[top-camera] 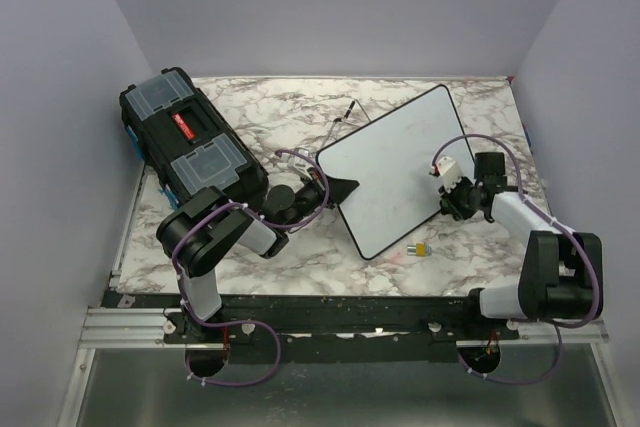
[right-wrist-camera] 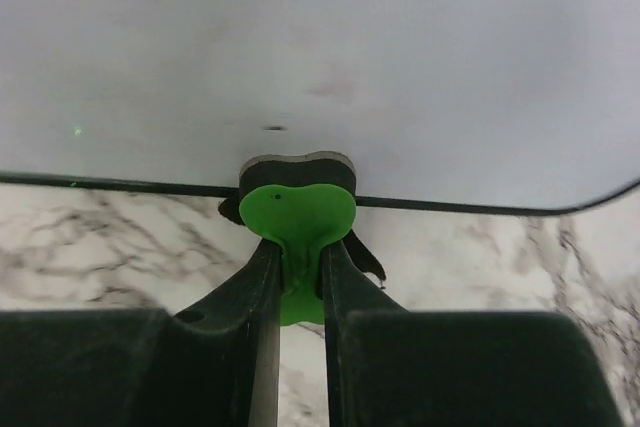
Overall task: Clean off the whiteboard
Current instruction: Erase the whiteboard at the center of the board.
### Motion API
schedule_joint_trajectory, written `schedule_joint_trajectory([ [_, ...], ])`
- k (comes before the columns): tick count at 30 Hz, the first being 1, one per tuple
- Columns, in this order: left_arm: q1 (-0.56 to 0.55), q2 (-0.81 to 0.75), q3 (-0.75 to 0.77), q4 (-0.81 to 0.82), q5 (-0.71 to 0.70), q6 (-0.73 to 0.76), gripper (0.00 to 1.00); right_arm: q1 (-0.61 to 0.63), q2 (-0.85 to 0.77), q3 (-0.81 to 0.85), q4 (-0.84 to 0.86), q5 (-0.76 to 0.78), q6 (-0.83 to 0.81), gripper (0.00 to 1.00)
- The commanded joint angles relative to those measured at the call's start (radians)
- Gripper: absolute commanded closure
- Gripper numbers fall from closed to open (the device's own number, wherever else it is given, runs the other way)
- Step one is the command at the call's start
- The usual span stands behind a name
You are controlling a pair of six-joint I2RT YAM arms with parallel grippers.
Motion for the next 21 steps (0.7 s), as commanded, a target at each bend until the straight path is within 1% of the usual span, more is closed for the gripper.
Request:
schedule_joint_trajectory([
  [1, -0.017, -0.053, 0.028, 0.214, 0.066, -0.070, 1.00, -0.031, 0.038, 0.057, 0.123, 0.134, 0.086, 0.99],
  [4, -0.017, -0.049, 0.029, 0.213, 0.068, -0.073, 1.00, -0.036, 0.049, 0.079, 0.120, 0.102, 0.094, 0.99],
  [7, -0.017, -0.050, 0.029, 0.213, 0.067, -0.073, 1.00, -0.035, 0.047, 0.100, 0.040, -0.037, 0.057, 0.99],
  [9, -0.017, -0.050, 0.029, 0.213, 0.066, -0.073, 1.00, -0.022, 0.053, 0.113, -0.066, -0.153, 0.014, 0.99],
  [11, -0.017, -0.050, 0.031, 0.213, 0.066, -0.073, 1.00, 0.023, 0.051, 0.104, -0.146, -0.208, -0.031, 0.99],
  [14, -0.017, -0.044, 0.037, 0.214, 0.067, -0.077, 1.00, 0.138, 0.021, 0.060, -0.223, -0.256, -0.076, 0.99],
  [16, -0.019, -0.043, 0.041, 0.213, 0.069, -0.079, 1.00, 0.213, -0.005, 0.039, -0.235, -0.282, -0.075, 0.99],
  [18, -0.019, -0.043, 0.042, 0.214, 0.070, -0.081, 1.00, 0.261, -0.028, 0.040, -0.225, -0.315, -0.062, 0.99],
  [21, -0.019, -0.041, 0.044, 0.213, 0.073, -0.082, 1.00, 0.288, -0.073, 0.055, -0.118, -0.334, 0.012, 0.99],
])
